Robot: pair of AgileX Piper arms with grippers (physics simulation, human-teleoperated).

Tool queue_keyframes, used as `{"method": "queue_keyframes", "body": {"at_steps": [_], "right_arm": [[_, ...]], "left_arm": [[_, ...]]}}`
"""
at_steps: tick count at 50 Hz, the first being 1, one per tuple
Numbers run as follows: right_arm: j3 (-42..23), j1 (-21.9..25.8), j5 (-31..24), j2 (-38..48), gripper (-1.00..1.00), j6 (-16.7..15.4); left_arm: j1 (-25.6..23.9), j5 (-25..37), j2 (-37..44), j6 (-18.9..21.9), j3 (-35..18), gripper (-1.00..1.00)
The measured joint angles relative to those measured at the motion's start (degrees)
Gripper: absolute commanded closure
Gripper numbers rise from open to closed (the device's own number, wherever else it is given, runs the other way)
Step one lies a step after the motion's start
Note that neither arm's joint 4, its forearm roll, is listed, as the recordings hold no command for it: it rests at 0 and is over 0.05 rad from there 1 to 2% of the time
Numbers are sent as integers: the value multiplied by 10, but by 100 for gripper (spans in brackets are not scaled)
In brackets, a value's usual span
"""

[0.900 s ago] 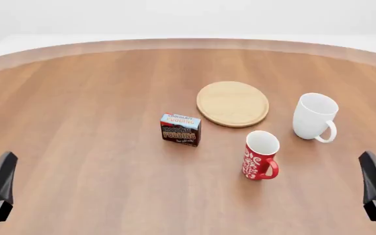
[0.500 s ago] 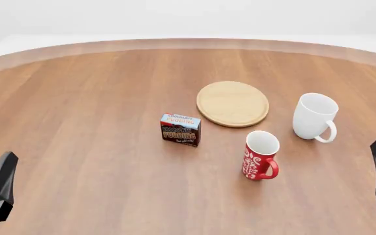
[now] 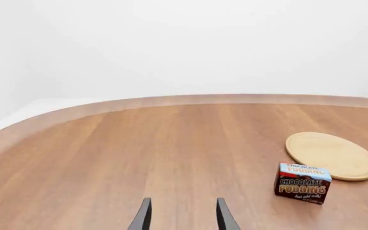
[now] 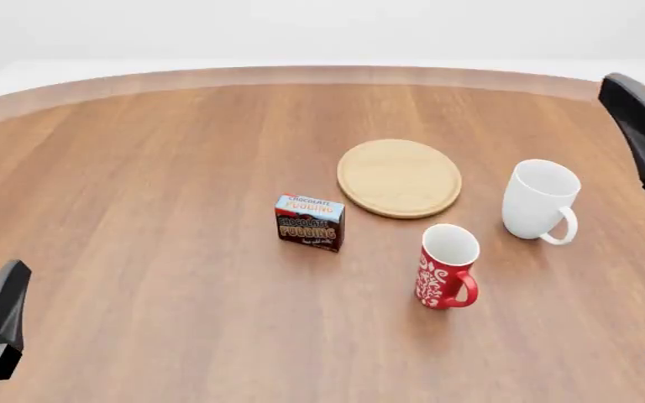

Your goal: Put the chocolate pudding to the left of the plate.

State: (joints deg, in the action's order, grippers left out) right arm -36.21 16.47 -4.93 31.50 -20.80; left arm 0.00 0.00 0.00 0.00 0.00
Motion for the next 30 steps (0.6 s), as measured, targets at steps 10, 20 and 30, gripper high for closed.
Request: {"method": "queue_keyframes", "body": {"at_steps": [10,20,30], "right_arm": [[-94,34,-52,112,-100,-46],[-152,45,-80,205,-100,-85],[-196,50,-99,282,-100,-107]], "left_arm": [[0,0,0,0,0,-100],[0,0,0,0,0,-100],[0,0,0,0,0,-100]]}}
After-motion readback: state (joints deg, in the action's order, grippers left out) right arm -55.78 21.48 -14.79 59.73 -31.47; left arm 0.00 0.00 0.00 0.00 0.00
